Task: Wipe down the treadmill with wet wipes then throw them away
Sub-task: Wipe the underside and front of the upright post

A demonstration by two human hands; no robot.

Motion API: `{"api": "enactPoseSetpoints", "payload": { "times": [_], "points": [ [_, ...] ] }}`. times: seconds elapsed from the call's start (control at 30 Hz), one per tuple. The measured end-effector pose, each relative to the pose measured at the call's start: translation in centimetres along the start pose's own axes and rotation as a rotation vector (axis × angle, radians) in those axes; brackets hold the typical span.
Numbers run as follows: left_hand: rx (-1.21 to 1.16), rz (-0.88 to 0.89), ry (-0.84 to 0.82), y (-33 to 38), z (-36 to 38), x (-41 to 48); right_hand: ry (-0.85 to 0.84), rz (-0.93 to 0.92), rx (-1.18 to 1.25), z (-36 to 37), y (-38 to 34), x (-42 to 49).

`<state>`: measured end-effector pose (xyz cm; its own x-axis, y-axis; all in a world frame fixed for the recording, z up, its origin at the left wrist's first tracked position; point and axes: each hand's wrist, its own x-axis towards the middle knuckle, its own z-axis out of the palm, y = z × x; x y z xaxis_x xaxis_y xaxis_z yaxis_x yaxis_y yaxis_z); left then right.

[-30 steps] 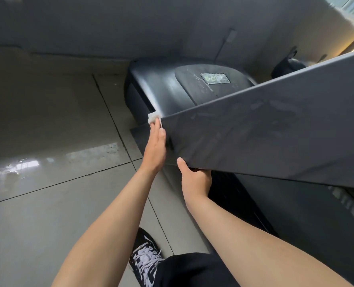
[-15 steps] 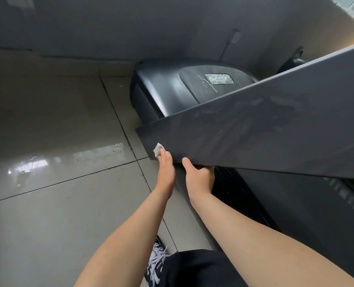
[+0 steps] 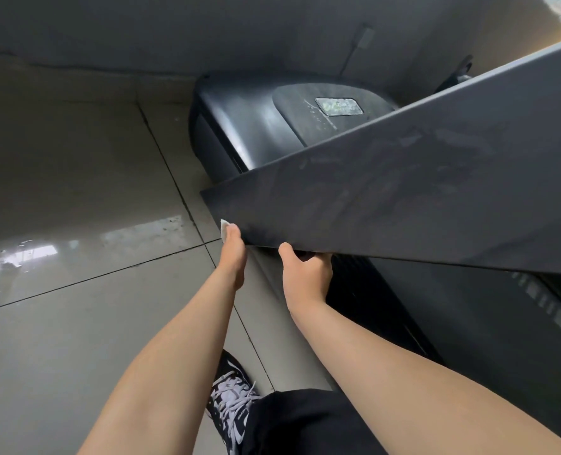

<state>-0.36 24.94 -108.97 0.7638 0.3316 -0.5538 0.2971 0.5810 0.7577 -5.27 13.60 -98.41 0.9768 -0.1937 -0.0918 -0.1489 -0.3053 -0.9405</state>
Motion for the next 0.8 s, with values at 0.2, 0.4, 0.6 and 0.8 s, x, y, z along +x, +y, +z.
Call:
{"api": "enactPoseSetpoints", "payload": {
  "times": [0.2,0.4,0.6,0.8],
  "points": [
    [-0.039,0.131,0.083,0.7,3.1,-2.7,0.012,0.000,-0.030,0.1,-0.3,0.1],
    [0.160,0.585,0.064,-0.6,4.8,-6.3,-0.006,0.015,-0.063,0.0,-0.4,0.0],
    [0.358,0.577,0.032,-4.5,4.5,-6.9,-0.045,0.022,-0.060,-0.6,-0.7,-0.2],
    [0.220,0.671,-0.043,2.1,5.0,-8.2,-0.087,0.044,0.015,-1.0,-1.1,-0.3]
  ]
}}
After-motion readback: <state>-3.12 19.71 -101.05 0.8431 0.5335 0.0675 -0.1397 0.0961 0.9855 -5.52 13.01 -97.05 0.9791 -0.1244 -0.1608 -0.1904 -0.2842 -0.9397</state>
